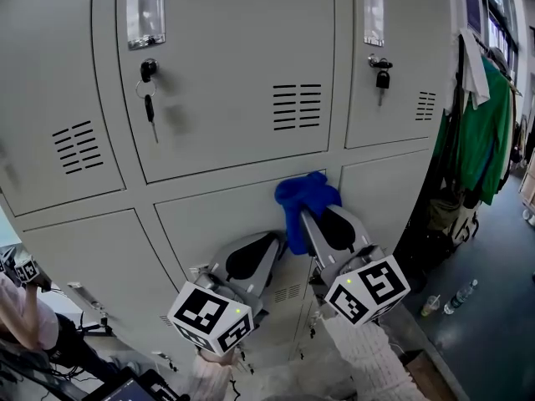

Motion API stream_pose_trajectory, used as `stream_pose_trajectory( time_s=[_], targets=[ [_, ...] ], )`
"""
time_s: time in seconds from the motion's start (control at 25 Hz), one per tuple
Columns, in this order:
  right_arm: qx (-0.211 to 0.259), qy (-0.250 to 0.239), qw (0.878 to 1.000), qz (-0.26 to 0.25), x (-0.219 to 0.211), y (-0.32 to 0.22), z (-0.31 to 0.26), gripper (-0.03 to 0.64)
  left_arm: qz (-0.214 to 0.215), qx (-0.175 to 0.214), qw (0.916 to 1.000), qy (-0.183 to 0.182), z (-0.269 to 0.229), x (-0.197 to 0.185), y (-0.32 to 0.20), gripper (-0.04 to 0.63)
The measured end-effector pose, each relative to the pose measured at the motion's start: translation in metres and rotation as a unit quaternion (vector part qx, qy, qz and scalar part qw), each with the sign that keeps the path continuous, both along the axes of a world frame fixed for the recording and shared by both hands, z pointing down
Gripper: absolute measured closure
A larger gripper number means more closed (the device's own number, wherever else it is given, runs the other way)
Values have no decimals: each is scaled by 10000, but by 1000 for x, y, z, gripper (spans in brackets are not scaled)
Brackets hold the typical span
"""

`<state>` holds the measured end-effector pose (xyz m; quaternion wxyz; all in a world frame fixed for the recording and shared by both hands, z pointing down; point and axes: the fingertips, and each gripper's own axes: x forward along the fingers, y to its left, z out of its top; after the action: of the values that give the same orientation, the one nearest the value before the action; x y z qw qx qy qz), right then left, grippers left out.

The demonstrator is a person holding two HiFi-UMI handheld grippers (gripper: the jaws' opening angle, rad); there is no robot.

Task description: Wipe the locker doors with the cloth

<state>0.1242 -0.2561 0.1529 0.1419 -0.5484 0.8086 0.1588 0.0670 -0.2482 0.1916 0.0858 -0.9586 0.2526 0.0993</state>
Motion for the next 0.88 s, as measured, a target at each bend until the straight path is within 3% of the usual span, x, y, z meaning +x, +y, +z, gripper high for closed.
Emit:
stream_pose_trajectory(
  time_s=[0.6, 0.88],
  targets=[
    [-505, -200, 9983, -194, -8, -3, 77, 558, -240, -453, 9983, -283, 68, -7, -6, 588],
    [-1088, -225, 9935, -254, -11, -7, 138, 558, -322, -913, 9939, -520, 119, -8, -1, 589]
  ],
)
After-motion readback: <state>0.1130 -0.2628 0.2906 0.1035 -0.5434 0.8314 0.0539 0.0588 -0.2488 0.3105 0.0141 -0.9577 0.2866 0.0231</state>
